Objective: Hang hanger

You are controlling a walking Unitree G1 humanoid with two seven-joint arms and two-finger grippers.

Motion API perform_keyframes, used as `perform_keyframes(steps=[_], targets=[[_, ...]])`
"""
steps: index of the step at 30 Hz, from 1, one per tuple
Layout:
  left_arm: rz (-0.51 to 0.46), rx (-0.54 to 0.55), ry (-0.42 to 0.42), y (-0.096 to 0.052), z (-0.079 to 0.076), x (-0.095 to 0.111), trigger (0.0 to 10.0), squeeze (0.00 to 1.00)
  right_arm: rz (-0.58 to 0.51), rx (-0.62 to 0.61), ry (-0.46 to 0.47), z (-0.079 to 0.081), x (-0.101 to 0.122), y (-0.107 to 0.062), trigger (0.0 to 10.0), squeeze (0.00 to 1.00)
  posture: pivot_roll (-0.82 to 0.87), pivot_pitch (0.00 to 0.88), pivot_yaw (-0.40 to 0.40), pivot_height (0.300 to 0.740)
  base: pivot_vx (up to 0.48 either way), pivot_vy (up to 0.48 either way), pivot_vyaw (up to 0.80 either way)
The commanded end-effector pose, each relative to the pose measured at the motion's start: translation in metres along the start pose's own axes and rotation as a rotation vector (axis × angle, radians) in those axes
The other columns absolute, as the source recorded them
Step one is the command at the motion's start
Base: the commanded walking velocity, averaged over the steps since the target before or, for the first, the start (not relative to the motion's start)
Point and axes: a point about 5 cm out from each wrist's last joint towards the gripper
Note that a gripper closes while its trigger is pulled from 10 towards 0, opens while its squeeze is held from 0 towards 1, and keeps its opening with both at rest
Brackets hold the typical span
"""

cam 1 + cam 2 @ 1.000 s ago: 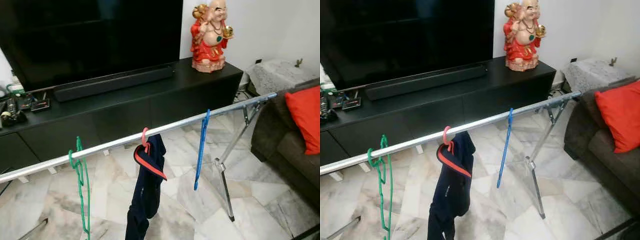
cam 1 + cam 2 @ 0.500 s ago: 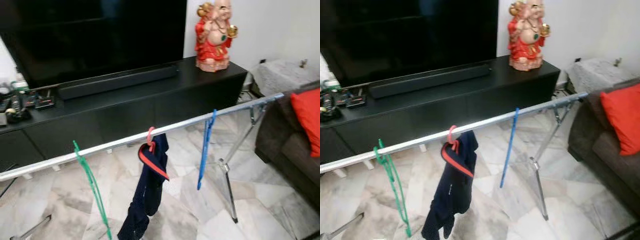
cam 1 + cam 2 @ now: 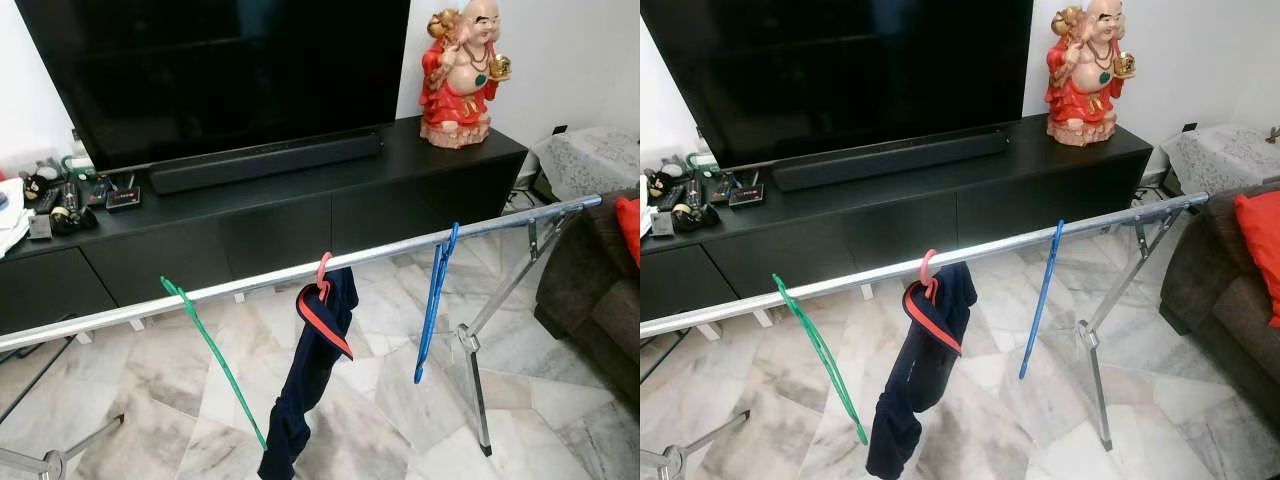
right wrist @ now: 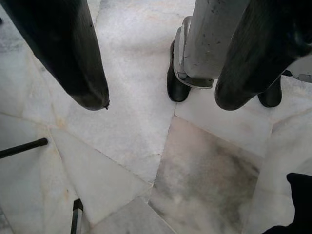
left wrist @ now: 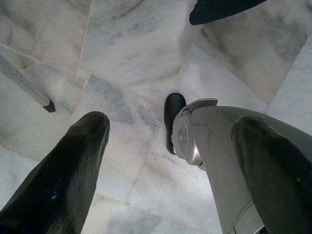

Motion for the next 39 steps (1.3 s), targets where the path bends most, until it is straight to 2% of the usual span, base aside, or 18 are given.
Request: perform_keyframes(steps=[1,6,11,16,22,25,32,39], targets=[[0.026,0.014,-0.003,-0.001,0.000,-0.008,10.0,0.00,0.013,0.004,0.012,0.002,-0.007,-0.002,10.0,0.00,0.06,0.062,0.046,0.740,0.000,0.000,0.00],[0.034,0.013,-0.006,0.000,-0.008,-0.011,10.0,0.00,0.016,0.006,0.011,0.003,-0.008,-0.002,10.0,0.00,0.06,0.064,0.046,0.740,0.000,0.000,0.00],[0.034,0.013,-0.004,0.000,-0.006,-0.010,10.0,0.00,0.014,0.006,0.011,0.004,-0.007,-0.002,10.0,0.00,0.06,0.064,0.047,0.740,0.000,0.000,0.00],[0.032,0.021,-0.008,0.000,-0.003,-0.009,10.0,0.00,0.002,0.015,0.009,0.015,0.003,0.001,10.0,0.00,0.06,0.065,0.048,0.740,0.000,0.000,0.00],[0.029,0.023,-0.008,0.000,-0.001,-0.007,10.0,0.00,-0.001,0.020,0.008,0.020,0.006,0.001,10.0,0.00,0.06,0.065,0.048,0.740,0.000,0.000,0.00],[0.028,0.022,-0.007,0.000,-0.001,-0.007,10.0,0.00,-0.002,0.019,0.009,0.019,0.006,0.001,10.0,0.00,0.06,0.066,0.049,0.740,0.000,0.000,0.00],[0.026,0.019,-0.010,0.001,-0.003,-0.005,10.0,0.00,-0.008,0.001,0.009,0.001,0.003,0.001,10.0,0.00,0.06,0.066,0.048,0.740,0.000,0.000,0.00],[0.024,0.018,-0.011,0.001,-0.005,-0.004,10.0,0.00,-0.005,0.000,0.009,-0.001,0.002,0.000,10.0,0.00,0.06,0.066,0.048,0.740,0.000,0.000,0.00]])
Point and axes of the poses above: a point about 5 cm out from each wrist's last joint towards the gripper, its own y axis pointing out of the wrist towards the gripper, its own x axis along the axis of the wrist's last joint, z = x × y, and after that the axes turned 10 degrees about -y, right-handed
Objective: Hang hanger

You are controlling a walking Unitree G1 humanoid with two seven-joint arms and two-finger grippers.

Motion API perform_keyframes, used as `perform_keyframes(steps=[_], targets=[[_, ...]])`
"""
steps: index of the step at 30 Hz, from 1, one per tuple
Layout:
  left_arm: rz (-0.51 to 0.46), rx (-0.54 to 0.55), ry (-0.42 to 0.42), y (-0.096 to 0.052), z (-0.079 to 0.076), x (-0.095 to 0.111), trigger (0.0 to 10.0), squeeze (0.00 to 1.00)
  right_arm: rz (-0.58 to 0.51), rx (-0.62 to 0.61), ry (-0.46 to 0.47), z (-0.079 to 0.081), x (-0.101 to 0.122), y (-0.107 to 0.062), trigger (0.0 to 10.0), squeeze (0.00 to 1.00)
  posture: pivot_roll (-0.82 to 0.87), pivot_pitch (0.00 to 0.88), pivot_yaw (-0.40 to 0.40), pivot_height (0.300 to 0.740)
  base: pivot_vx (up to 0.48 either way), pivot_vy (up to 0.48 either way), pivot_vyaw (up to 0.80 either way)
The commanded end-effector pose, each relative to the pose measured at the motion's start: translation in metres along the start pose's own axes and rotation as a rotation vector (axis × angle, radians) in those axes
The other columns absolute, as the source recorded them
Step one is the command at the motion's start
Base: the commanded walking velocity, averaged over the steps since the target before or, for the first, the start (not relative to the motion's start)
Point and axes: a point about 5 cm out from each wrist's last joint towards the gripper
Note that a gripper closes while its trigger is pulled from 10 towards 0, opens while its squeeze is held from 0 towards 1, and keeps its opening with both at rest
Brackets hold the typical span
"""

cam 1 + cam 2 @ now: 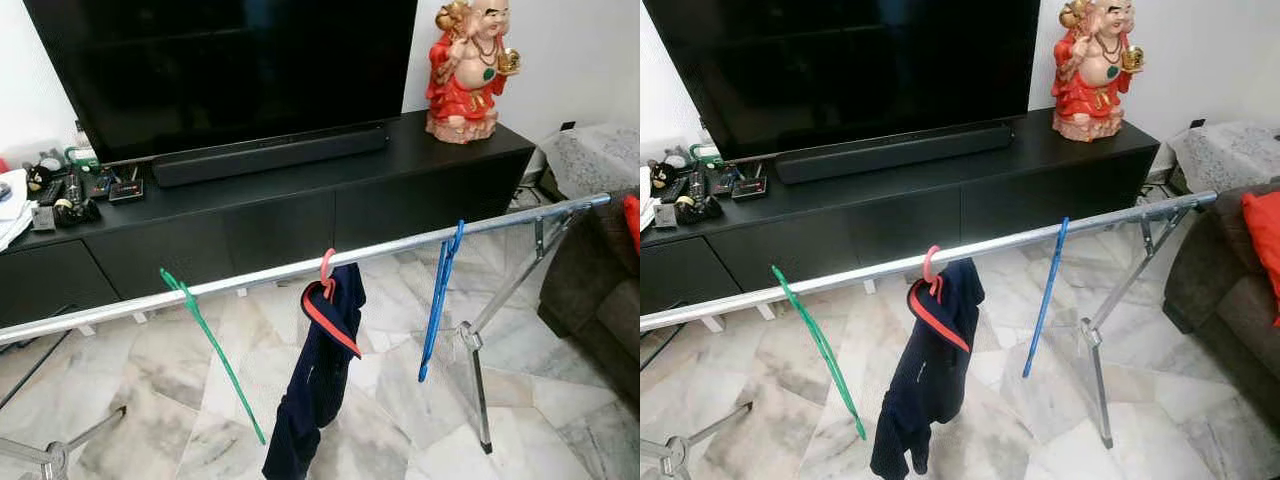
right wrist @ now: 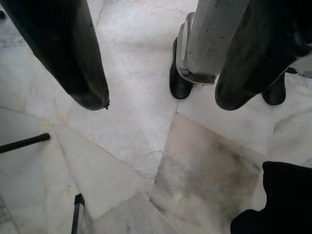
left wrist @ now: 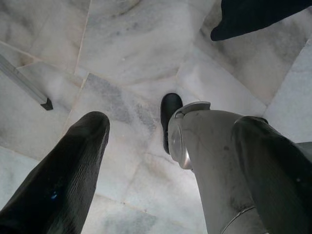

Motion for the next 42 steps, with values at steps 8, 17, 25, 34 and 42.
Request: perform_keyframes(steps=[8,17,25,34,42], targets=[[0.034,0.016,-0.002,-0.002,0.003,-0.008,10.0,0.00,0.019,0.030,0.006,0.022,-0.002,-0.001,10.0,0.00,0.06,0.068,0.048,0.740,0.000,0.000,0.00],[0.036,0.018,-0.002,-0.002,0.004,-0.009,10.0,0.00,0.013,0.050,-0.011,0.039,0.003,-0.001,10.0,0.00,0.06,0.069,0.049,0.740,-0.080,0.000,0.00],[0.036,0.026,-0.005,-0.005,0.015,-0.009,10.0,0.00,0.014,0.024,-0.008,0.016,-0.002,-0.001,10.0,0.00,0.06,0.068,0.049,0.740,-0.060,0.000,0.00],[0.037,0.027,-0.007,-0.005,0.016,-0.010,10.0,0.00,0.012,0.022,-0.009,0.014,-0.004,-0.001,10.0,0.00,0.06,0.068,0.048,0.740,-0.107,0.000,0.00],[0.036,0.028,-0.008,-0.006,0.017,-0.010,10.0,0.00,0.002,0.052,-0.018,0.044,0.006,-0.001,10.0,0.00,0.06,0.068,0.048,0.740,-0.250,0.000,0.00]])
Point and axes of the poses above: a point about 5 cm out from each wrist's last joint towards the gripper, its own y axis pointing out of the wrist towards the gripper, its own x axis along the axis of the wrist's last joint, z = x × y, and after that the axes turned 10 degrees about -y, right-handed
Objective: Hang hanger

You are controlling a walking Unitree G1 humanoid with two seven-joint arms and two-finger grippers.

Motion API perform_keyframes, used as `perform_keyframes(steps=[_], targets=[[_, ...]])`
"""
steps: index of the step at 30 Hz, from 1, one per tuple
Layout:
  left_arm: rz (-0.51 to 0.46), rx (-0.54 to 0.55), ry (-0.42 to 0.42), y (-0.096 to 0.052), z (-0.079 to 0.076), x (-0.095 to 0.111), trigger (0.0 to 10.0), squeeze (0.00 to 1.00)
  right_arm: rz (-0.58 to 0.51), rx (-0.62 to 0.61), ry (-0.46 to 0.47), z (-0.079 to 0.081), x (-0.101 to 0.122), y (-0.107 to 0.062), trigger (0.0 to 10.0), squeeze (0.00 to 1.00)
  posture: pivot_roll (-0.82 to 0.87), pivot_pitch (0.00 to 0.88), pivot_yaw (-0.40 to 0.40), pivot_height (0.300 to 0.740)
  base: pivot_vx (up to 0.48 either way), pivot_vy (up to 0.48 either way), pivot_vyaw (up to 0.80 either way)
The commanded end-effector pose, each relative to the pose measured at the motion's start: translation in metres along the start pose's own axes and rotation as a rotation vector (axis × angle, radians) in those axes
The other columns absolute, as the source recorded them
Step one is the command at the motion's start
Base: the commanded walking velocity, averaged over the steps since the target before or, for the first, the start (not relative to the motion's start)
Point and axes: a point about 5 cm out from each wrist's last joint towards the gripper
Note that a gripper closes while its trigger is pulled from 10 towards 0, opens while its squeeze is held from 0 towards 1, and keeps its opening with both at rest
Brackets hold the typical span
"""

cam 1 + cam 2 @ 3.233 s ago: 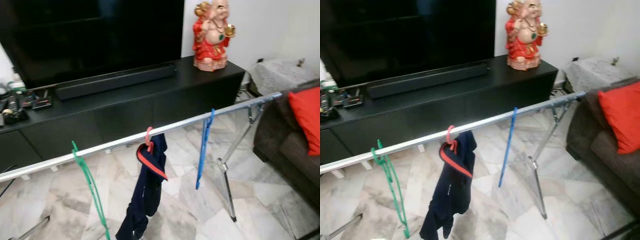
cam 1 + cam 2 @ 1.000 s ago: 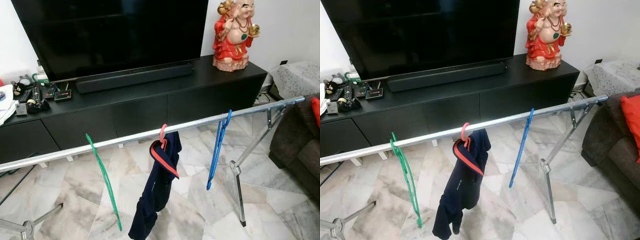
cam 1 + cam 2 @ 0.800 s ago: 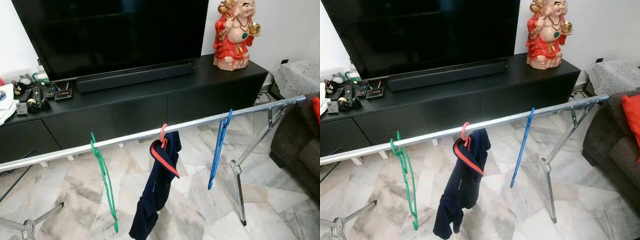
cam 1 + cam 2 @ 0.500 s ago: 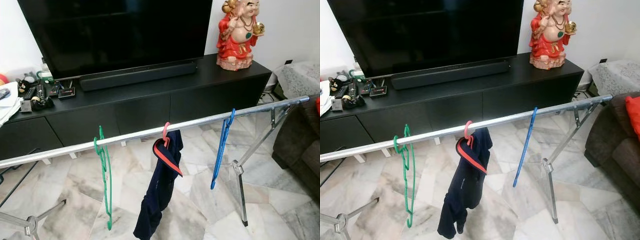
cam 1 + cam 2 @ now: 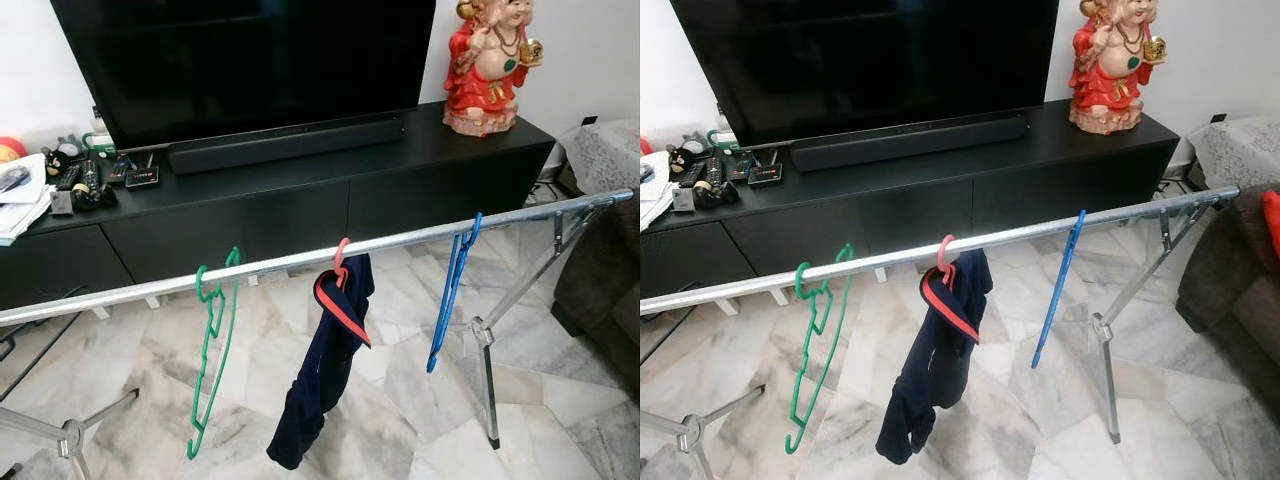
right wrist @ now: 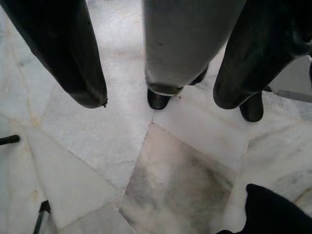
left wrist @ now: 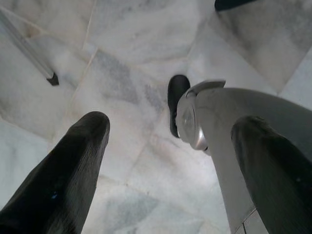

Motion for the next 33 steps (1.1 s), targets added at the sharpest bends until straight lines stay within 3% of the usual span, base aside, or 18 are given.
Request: perform_keyframes(steps=[1,5,7,11,14,17,18,23,33], targets=[[0.027,0.021,-0.004,-0.003,0.007,-0.007,10.0,0.00,0.012,0.006,-0.008,0.006,-0.002,-0.001,10.0,0.00,0.06,0.068,0.048,0.740,-0.259,0.000,0.00],[0.028,0.021,-0.004,-0.003,0.007,-0.007,10.0,0.00,0.008,0.001,-0.008,0.002,0.002,0.001,10.0,0.00,0.06,0.067,0.047,0.740,-0.255,0.000,0.00],[0.028,0.021,-0.004,-0.003,0.007,-0.007,10.0,0.00,0.011,-0.020,-0.005,-0.019,-0.001,0.001,10.0,0.00,0.06,0.066,0.048,0.740,-0.259,0.000,0.00],[0.028,0.021,-0.004,-0.003,0.007,-0.008,10.0,0.00,0.017,-0.042,-0.002,-0.040,-0.007,-0.001,10.0,0.00,0.06,0.066,0.048,0.740,-0.257,0.000,0.00],[0.029,0.021,-0.005,-0.003,0.008,-0.008,10.0,0.00,0.017,-0.040,-0.002,-0.038,-0.008,-0.001,10.0,0.00,0.06,0.067,0.048,0.740,-0.257,0.000,0.00],[0.029,0.021,-0.005,-0.003,0.008,-0.008,10.0,0.00,0.015,-0.029,-0.004,-0.026,-0.006,-0.001,10.0,0.00,0.06,0.067,0.048,0.740,-0.255,0.000,0.00],[0.030,0.021,-0.005,-0.003,0.008,-0.009,10.0,0.00,0.009,-0.003,-0.008,-0.001,-0.001,0.000,10.0,0.00,0.06,0.067,0.047,0.740,-0.255,0.000,0.00],[0.030,0.022,-0.006,-0.003,0.008,-0.009,10.0,0.00,0.007,0.011,-0.010,0.012,0.001,-0.001,10.0,0.00,0.06,0.068,0.047,0.740,-0.257,0.000,0.00],[0.032,0.021,-0.005,-0.003,0.008,-0.009,10.0,0.00,0.013,-0.030,-0.003,-0.029,-0.001,0.001,10.0,0.00,0.06,0.068,0.047,0.740,-0.256,0.000,0.00]])
Point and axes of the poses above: a point about 5 cm out from each wrist's last joint towards the gripper, its own y axis pointing out of the wrist towards the gripper, its own x axis along the axis of the wrist's last joint, z = x × y, and after that the axes turned 10 degrees about -y, right-handed
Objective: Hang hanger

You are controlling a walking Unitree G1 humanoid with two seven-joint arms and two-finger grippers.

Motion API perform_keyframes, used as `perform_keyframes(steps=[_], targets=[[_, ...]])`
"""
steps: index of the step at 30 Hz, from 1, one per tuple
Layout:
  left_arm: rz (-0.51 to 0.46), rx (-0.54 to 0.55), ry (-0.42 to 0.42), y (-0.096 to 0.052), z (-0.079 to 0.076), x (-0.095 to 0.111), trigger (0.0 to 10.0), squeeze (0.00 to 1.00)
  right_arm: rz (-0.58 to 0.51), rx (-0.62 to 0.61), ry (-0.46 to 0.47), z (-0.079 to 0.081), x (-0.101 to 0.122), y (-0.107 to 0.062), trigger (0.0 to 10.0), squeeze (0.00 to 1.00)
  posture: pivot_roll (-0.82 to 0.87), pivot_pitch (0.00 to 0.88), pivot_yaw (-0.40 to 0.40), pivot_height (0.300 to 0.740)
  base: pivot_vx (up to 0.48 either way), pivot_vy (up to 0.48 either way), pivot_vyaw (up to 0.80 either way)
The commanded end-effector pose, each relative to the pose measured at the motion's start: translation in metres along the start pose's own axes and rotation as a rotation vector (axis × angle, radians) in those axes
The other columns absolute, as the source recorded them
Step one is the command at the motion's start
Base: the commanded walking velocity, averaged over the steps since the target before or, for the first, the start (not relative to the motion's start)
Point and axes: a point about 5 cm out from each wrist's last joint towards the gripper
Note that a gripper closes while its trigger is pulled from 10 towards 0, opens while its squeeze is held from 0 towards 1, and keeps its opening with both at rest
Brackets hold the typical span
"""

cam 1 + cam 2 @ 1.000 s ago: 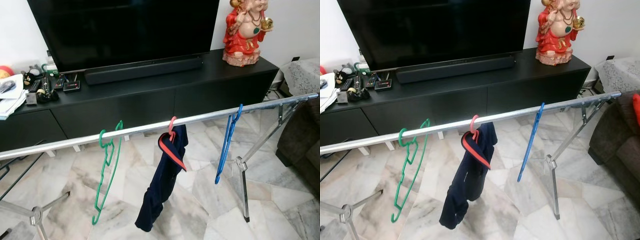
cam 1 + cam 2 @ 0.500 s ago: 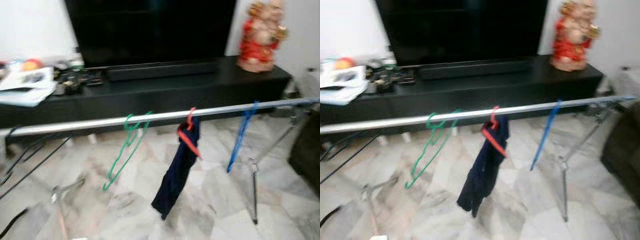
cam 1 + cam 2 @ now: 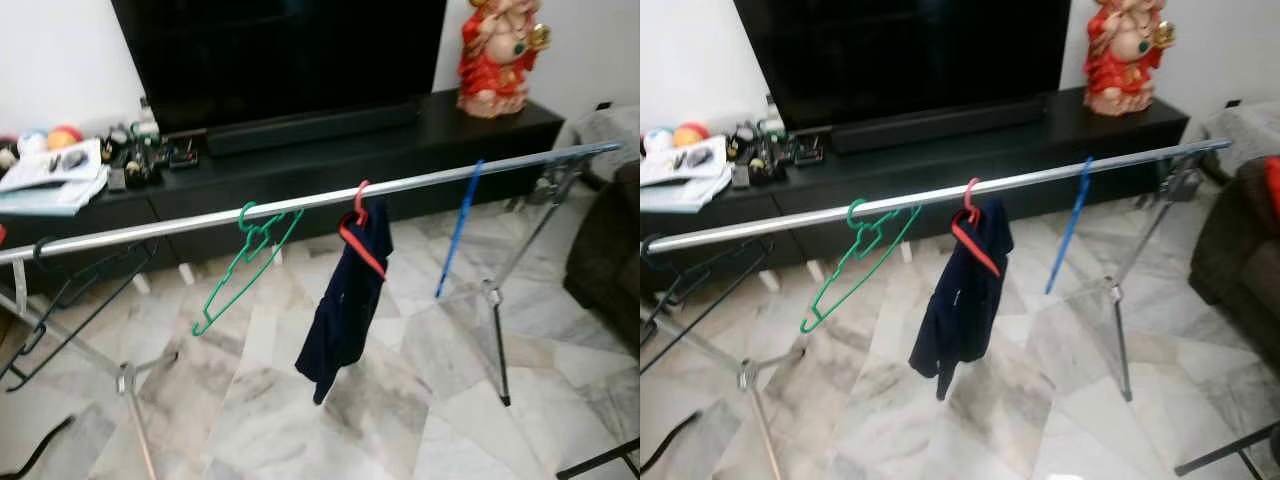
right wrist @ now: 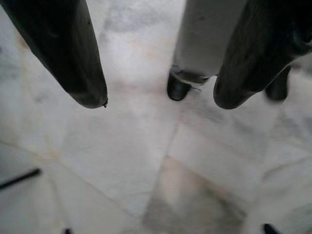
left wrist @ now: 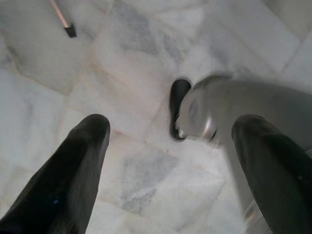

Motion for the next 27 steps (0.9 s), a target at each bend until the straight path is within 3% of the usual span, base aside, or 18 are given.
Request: perform_keyframes(steps=[1,5,13,17,21,24,27], targets=[[0.012,0.020,0.004,-0.002,0.007,-0.002,10.0,0.00,0.023,0.043,0.016,0.009,-0.008,-0.002,10.0,0.00,0.06,0.068,0.047,0.740,-0.255,0.000,0.00],[0.012,0.019,0.004,-0.002,0.007,-0.002,10.0,0.00,0.028,0.040,0.020,0.004,-0.014,-0.004,10.0,0.00,0.06,0.069,0.048,0.740,-0.255,0.000,0.00],[0.015,0.023,0.007,-0.002,0.007,-0.003,10.0,0.00,0.026,0.091,0.013,0.055,-0.011,-0.009,10.0,0.00,0.06,0.070,0.048,0.740,-0.161,0.000,0.00],[0.014,0.024,0.005,-0.002,0.007,-0.003,10.0,0.00,0.024,0.097,0.014,0.060,-0.008,-0.009,10.0,0.00,0.06,0.070,0.048,0.740,0.000,0.000,0.00],[0.013,0.024,0.003,-0.002,0.008,-0.002,10.0,0.00,0.021,0.082,0.016,0.045,-0.006,-0.005,10.0,0.00,0.06,0.070,0.048,0.740,0.000,0.000,0.00],[0.013,0.023,0.002,-0.002,0.008,-0.002,10.0,0.00,0.024,0.046,0.019,0.010,-0.009,-0.002,10.0,0.00,0.06,0.070,0.048,0.740,0.000,0.000,0.00],[0.013,0.023,0.003,-0.002,0.008,-0.002,10.0,0.00,0.024,0.043,0.020,0.007,-0.009,-0.002,10.0,0.00,0.06,0.070,0.048,0.740,0.000,0.000,0.00]])
Point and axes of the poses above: a point about 5 cm out from each wrist's last joint towards the gripper, its own y axis pointing out of the wrist towards the gripper, its own x axis along the axis of the wrist's last joint, z = x × y, and after that the axes turned 10 degrees about -y, right-handed
